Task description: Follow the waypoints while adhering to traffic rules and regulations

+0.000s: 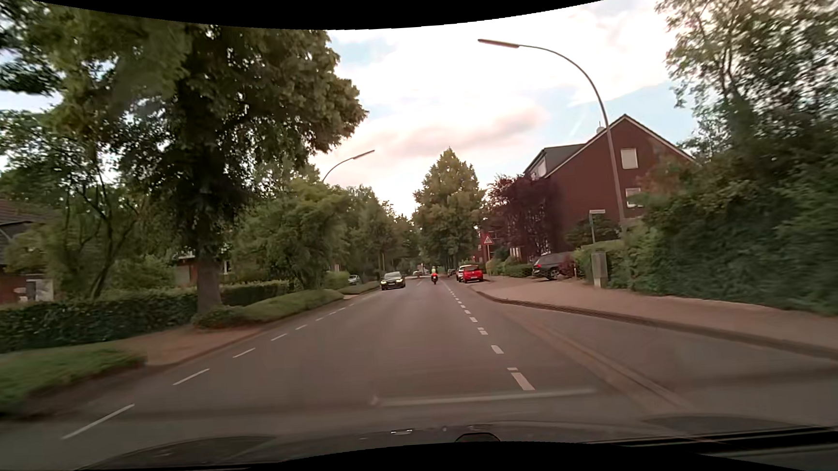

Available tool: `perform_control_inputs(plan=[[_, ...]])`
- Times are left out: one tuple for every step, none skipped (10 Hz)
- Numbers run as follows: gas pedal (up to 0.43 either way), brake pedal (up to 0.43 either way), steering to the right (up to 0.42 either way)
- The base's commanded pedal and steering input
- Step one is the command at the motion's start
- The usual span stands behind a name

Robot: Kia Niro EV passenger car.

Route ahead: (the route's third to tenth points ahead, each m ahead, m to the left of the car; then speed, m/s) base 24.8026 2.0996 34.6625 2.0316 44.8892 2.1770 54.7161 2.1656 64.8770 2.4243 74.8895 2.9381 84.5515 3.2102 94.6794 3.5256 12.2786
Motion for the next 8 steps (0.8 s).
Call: perform_control_inputs(plan=[[0.169,0.0,-0.004],[0.169,0.0,-0.004],[0.169,0.0,-0.004],[0.169,0.0,-0.005],[0.169,0.0,-0.004],[0.169,0.0,-0.004],[0.169,0.0,-0.004],[0.169,0.0,-0.004]])
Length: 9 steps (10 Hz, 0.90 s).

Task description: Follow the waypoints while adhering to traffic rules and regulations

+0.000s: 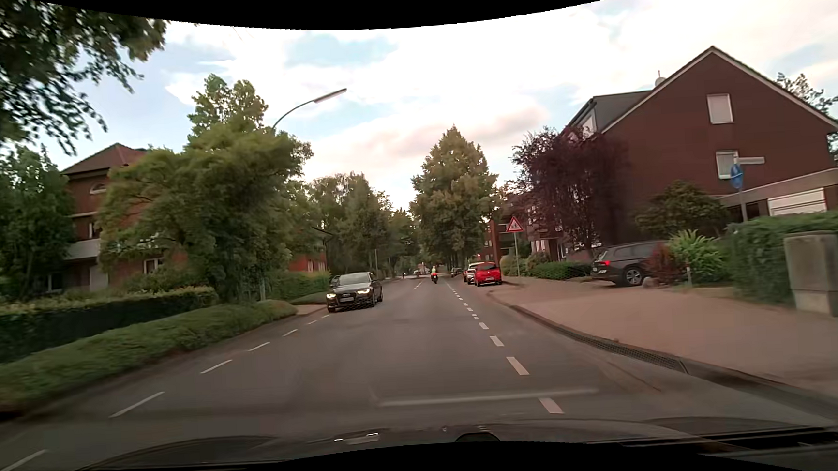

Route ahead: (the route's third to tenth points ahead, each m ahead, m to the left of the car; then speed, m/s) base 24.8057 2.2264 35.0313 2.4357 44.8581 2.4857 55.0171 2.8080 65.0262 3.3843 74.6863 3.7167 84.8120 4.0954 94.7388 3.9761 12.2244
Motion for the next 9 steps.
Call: perform_control_inputs(plan=[[0.169,0.0,-0.004],[0.169,0.0,-0.004],[0.169,0.0,-0.004],[0.169,0.0,-0.004],[0.169,0.0,-0.004],[0.169,0.0,-0.004],[0.169,0.0,-0.004],[0.169,0.0,-0.004],[0.169,0.0,-0.003]])
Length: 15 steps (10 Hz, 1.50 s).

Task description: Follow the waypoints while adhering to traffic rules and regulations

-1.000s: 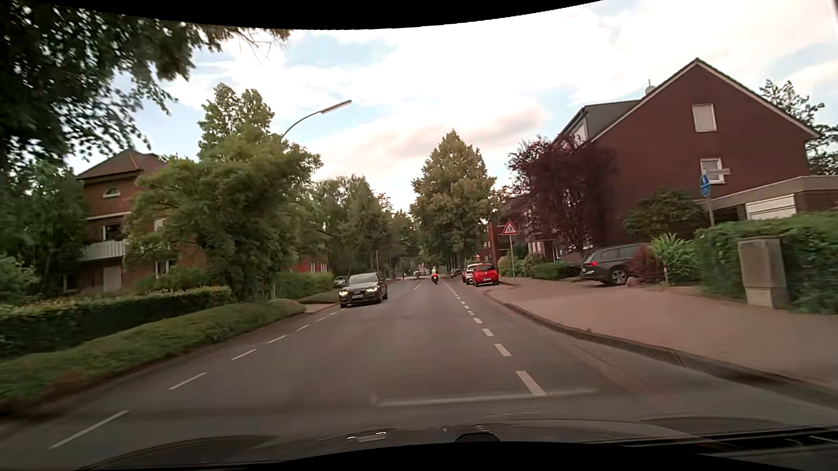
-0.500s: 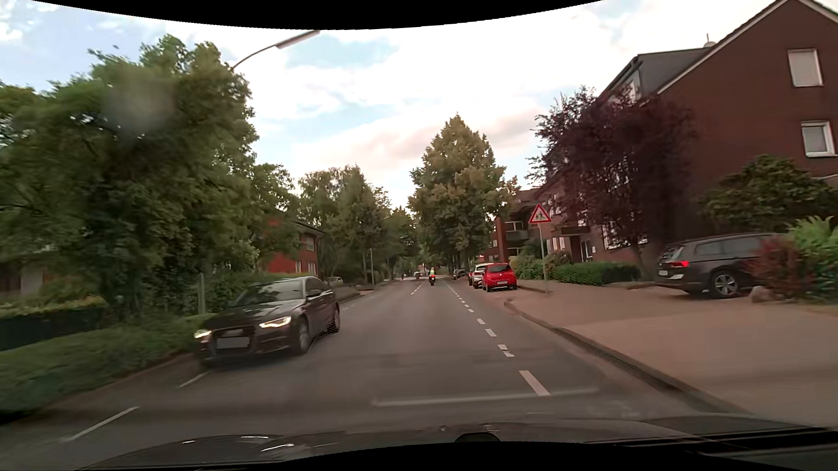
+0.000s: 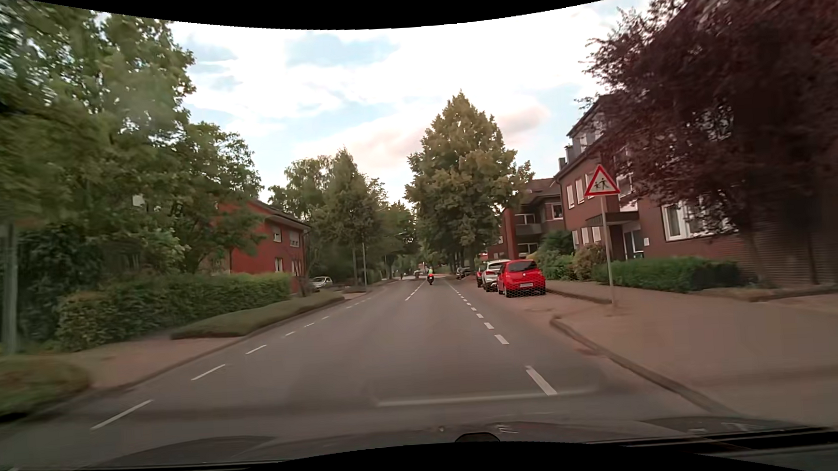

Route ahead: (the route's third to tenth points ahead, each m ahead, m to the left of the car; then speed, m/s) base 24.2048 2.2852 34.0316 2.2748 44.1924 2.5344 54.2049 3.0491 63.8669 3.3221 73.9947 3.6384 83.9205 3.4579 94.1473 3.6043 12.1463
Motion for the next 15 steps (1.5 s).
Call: perform_control_inputs(plan=[[0.169,0.0,-0.002],[0.169,0.0,0.0],[0.169,0.0,0.0],[0.169,0.0,0.0],[0.169,0.0,0.001],[0.169,0.0,0.001],[0.169,0.0,0.001],[0.169,0.0,0.001],[0.169,0.0,0.002],[0.169,0.0,0.003],[0.169,0.0,0.004],[0.169,0.0,0.003],[0.169,0.0,0.004],[0.169,0.0,0.003],[0.169,0.0,0.002]])
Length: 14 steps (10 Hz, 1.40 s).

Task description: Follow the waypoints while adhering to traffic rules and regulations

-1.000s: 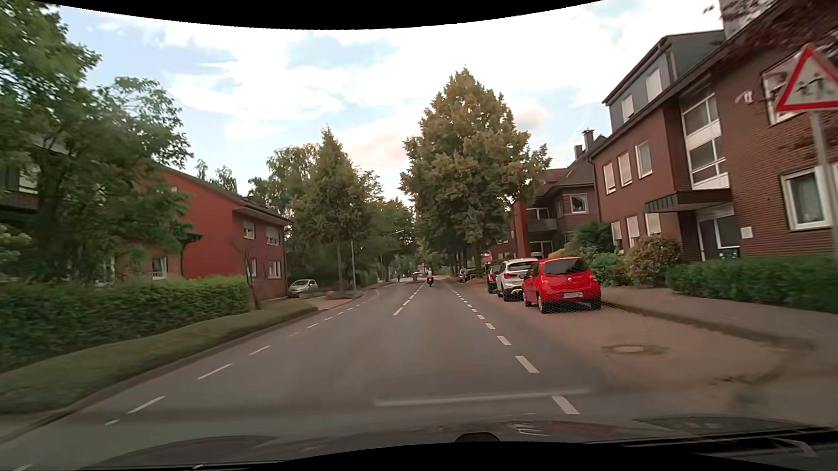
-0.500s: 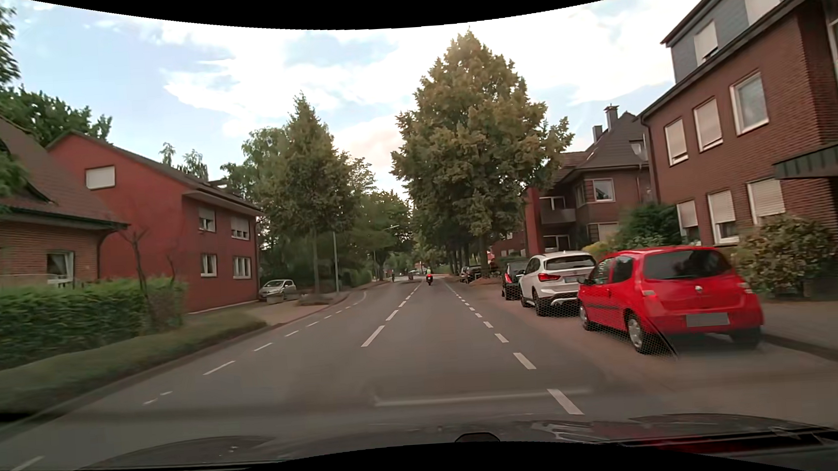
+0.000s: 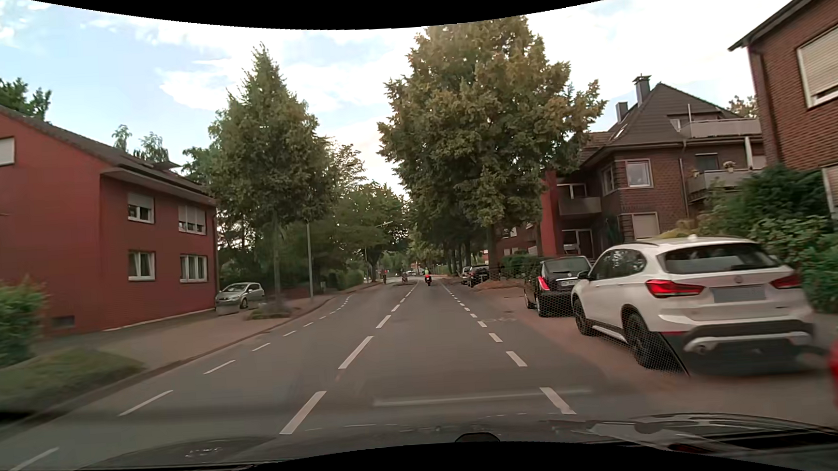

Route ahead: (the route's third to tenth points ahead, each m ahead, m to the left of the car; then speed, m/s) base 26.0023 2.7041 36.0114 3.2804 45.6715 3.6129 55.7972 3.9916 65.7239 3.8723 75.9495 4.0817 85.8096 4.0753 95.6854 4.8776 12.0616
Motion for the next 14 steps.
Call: perform_control_inputs(plan=[[0.169,0.0,0.0],[0.169,0.0,-0.003],[0.169,0.0,-0.002],[0.169,0.0,-0.001],[0.169,0.0,-0.001],[0.169,0.0,-0.001],[0.169,0.0,-0.001],[0.169,0.0,-0.001],[0.169,0.0,-0.001],[0.169,0.0,-0.002],[0.169,0.0,-0.003],[0.169,0.0,-0.003],[0.169,0.0,-0.004],[0.169,0.0,-0.005]])
